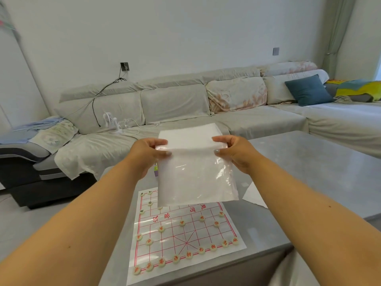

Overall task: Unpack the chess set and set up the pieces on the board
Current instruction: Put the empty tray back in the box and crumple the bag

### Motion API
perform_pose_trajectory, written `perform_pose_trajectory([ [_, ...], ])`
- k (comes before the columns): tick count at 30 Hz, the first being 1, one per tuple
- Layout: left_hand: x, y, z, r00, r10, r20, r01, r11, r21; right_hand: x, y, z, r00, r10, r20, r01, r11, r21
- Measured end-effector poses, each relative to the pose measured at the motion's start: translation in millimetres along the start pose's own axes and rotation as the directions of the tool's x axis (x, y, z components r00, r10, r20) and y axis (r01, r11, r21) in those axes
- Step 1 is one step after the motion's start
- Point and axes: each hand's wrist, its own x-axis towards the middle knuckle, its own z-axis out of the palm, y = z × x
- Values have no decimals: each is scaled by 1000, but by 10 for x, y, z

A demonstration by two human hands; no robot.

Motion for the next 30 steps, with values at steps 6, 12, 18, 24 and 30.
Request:
perform_pose_trajectory([
  [6, 20, -60, -63, 987, 153, -44, -126, 920, 372, 27, -72, -27, 990, -141, -14, 117, 872, -476],
  [12, 7, -36, -72, 986, 163, 16, -135, 752, 645, 78, -175, -45, 916, -400, 15, 276, 602, -749],
  [18, -110, 160, 108, 954, 41, 298, -256, 631, 733, 10, -336, 44, 926, -334, 177, 357, 617, -702],
  [24, -125, 164, 279, 932, 82, 352, -282, 773, 569, -29, -455, 169, 896, -418, 152, 425, 704, -569],
  [30, -76, 168, 129, 984, 50, 171, -66, 994, 92, 16, -327, -3, 977, 20, -214, -7, 998, 60],
])
